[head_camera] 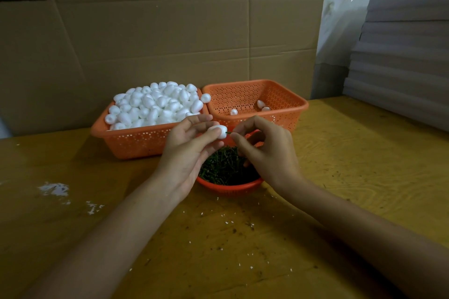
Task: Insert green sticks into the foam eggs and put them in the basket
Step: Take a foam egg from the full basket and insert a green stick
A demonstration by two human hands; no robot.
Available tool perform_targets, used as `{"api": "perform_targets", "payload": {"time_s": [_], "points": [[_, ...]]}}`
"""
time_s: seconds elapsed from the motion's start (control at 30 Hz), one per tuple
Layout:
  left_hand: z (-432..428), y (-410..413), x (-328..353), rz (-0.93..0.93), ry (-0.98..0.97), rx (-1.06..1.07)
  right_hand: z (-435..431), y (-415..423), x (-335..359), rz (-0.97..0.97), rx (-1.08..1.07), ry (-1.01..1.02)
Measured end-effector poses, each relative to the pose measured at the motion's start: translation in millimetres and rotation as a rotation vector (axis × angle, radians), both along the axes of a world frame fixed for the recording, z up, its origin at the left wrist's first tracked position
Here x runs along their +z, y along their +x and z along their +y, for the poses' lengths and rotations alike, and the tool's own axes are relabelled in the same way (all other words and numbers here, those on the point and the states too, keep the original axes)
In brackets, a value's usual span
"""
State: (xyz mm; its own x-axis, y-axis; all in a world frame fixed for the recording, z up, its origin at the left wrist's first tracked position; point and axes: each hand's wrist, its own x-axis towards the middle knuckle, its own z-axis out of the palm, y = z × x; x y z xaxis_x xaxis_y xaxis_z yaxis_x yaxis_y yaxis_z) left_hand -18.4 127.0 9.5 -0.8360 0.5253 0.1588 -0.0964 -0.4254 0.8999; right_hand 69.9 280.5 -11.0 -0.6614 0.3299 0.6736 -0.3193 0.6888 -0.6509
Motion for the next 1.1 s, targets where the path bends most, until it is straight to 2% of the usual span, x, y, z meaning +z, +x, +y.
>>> {"api": "perform_targets", "payload": {"time_s": [0.43,0.77,1.1], "points": [[-1.2,3.7,0.6,0.096,-0.017,-0.009,-1.9,0.9,-1.1,0.017,0.107,-0.105],[-0.9,3.4,-0.9,0.164,-0.070,-0.063,-1.1,-0.1,-0.3,-0.060,0.154,-0.074],[-1.5,1.3,-0.4,0.075,-0.063,-0.062,-0.2,-0.8,-1.1,-0.071,0.123,-0.037]]}}
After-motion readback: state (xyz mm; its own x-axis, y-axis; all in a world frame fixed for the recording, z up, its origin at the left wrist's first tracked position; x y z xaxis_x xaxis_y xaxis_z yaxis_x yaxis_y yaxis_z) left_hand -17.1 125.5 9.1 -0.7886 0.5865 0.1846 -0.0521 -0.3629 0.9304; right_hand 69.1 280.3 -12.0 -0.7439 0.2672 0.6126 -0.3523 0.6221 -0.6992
